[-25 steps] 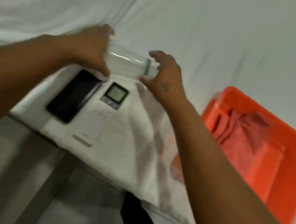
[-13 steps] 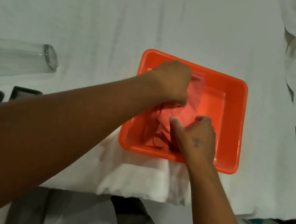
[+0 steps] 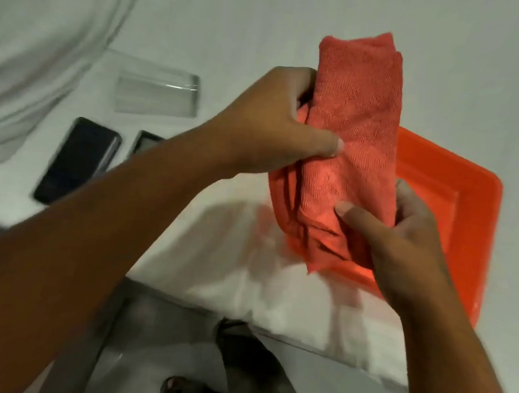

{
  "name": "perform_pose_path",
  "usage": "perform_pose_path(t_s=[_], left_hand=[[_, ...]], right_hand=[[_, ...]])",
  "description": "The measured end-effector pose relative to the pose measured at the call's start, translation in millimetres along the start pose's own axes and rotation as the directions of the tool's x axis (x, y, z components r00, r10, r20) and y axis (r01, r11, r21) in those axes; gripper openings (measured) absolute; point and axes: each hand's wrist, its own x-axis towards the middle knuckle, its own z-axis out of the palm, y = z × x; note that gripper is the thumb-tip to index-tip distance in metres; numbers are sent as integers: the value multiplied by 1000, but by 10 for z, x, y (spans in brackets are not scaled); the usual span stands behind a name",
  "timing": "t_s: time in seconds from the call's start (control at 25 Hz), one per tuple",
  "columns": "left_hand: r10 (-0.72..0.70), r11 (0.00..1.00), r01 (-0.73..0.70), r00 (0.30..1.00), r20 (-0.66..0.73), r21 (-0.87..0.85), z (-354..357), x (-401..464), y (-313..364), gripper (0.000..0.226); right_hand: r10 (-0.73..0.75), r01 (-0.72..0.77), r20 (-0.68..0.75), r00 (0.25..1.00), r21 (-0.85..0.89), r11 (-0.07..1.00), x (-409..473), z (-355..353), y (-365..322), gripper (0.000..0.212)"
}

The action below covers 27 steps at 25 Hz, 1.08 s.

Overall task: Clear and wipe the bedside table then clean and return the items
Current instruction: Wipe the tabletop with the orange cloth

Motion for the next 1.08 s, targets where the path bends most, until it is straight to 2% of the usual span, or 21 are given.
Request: perform_pose_path(t_s=[0.08,0.16,0.24,0.32,0.36,0.48,0.56,0.6,0.68,0.76,0.84,0.92,0.96,1.04,1.08], left_hand=[[-20,998,8,980,-196,-62,-638,-784,-116,38],[-87,992,43,918,-386,-122,-1103,-1587,-331,38],[-201,976,120,817,-540,-182,-1425,-2379,-641,35],[-352,935,221,678,-645,-278,-1626,-3173,-989,35],[-425,905,270,609,-670,-328,-1675,-3491,-1190,38],[-578,813,380,448,-682,-441,-1659,-4083,-1906,60],[-615,777,425,357,-703,-464,-1616,-4154,-2414,57],[-622,765,447,325,-713,-463,-1620,-4063,-2604,55],[-626,745,483,268,-732,-460,-1609,-3867,-2953,56],[-617,740,509,252,-745,-440,-1637,-3691,-3347,49],[-601,733,580,309,-737,-355,-1602,-3574,-3600,43],[-562,725,638,327,-760,-262,-1444,-3737,-3755,48],[-523,703,678,289,-802,-215,-1324,-3973,-3875,50],[-418,609,786,202,-886,-108,-1012,-4629,-4186,54],[-374,540,840,193,-907,-44,-839,-5009,-4304,60]], right_hand=[[-87,88,284,955,9,996,-143,568,-254,34],[-101,143,502,859,-46,989,-288,1241,-348,31],[-79,186,673,736,-88,979,-485,1958,-288,27],[-25,191,798,602,-114,975,-756,2641,-127,26],[1,211,830,558,-143,967,-869,2921,-15,26],[69,352,861,503,-277,894,-1133,3546,475,18],[80,438,844,530,-353,827,-1252,3838,831,15],[75,445,818,571,-385,808,-1248,3937,967,18],[75,419,752,655,-444,792,-1194,4099,1228,24],[75,439,720,690,-499,747,-1087,4284,1498,30],[88,561,730,677,-590,581,-902,4368,1647,45],[27,729,773,634,-609,314,-736,4354,1756,68],[-46,793,809,585,-560,242,-689,4369,1818,75],[-161,889,883,440,-404,214,-635,4487,1920,77],[-168,927,918,360,-332,174,-616,4613,1970,76]])
